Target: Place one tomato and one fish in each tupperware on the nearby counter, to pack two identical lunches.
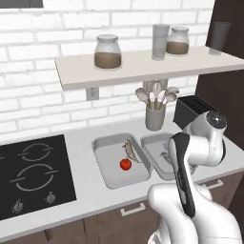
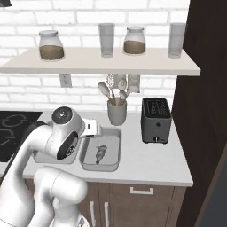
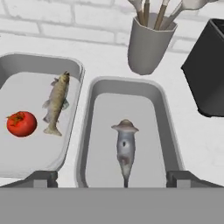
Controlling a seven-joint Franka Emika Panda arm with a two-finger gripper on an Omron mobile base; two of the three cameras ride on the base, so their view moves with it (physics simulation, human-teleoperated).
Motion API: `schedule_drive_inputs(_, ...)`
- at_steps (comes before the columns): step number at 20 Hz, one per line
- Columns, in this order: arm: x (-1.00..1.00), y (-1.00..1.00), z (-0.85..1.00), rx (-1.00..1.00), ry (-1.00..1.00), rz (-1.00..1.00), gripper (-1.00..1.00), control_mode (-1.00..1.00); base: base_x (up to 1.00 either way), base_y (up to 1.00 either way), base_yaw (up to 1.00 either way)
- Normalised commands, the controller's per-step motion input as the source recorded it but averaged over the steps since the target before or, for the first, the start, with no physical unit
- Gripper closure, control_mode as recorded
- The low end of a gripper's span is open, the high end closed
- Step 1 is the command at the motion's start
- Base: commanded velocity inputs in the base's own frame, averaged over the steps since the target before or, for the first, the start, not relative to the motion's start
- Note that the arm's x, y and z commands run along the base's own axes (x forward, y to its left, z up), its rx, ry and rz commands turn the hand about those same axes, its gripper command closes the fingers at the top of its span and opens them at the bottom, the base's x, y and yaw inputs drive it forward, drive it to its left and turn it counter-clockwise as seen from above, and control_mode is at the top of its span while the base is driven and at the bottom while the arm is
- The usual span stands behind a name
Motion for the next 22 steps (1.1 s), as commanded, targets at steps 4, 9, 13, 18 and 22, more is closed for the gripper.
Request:
schedule_drive_inputs(4,-0.36,0.54,0.09,-0.09,-0.18,0.0,-1.0,-1.0,0.0,0.0,0.0)
schedule_drive_inputs(9,-0.22,0.1,0.0,-0.03,-0.09,0.0,-1.0,1.0,-0.58,0.0,0.0)
schedule_drive_inputs(13,0.0,0.0,0.0,0.0,0.0,0.0,-1.0,1.0,-1.0,-0.4,-0.05)
schedule_drive_inputs(18,0.0,0.0,0.0,0.0,0.0,0.0,-1.0,1.0,-0.93,-0.55,-0.26)
schedule_drive_inputs(22,0.0,0.0,0.0,0.0,0.0,0.0,-1.0,1.0,-0.45,-0.31,-0.42)
